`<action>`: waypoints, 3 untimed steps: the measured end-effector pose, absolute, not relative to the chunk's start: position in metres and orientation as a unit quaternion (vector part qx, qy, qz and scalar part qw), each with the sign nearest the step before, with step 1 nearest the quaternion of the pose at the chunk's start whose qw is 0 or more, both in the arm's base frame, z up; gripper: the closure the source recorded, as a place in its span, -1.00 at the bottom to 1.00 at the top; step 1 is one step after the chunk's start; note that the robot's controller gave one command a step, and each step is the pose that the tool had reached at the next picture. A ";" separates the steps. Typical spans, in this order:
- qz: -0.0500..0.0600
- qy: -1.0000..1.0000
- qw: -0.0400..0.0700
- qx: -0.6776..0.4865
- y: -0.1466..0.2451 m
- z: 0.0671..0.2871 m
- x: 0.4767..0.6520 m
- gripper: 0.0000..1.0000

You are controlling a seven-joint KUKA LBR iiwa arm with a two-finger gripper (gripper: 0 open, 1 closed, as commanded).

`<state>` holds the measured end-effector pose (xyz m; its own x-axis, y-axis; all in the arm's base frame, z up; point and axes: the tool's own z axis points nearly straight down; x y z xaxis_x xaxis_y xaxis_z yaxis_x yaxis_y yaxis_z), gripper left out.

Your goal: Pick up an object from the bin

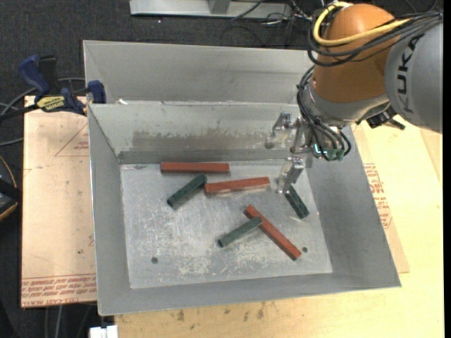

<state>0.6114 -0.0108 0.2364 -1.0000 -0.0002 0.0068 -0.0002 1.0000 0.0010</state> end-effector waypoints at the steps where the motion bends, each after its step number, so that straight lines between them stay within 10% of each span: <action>1: 0.000 -1.000 -0.001 0.000 -0.011 0.241 0.613 -1.00; 3: 0.000 -0.995 -0.003 0.096 0.011 0.149 0.623 -1.00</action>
Offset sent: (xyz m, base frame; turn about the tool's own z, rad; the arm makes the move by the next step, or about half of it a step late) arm 0.0435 -0.0007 -0.1664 -0.3449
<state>0.6233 0.0107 0.1485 -0.9816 -0.1911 -0.0060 -0.1911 0.9816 -0.0008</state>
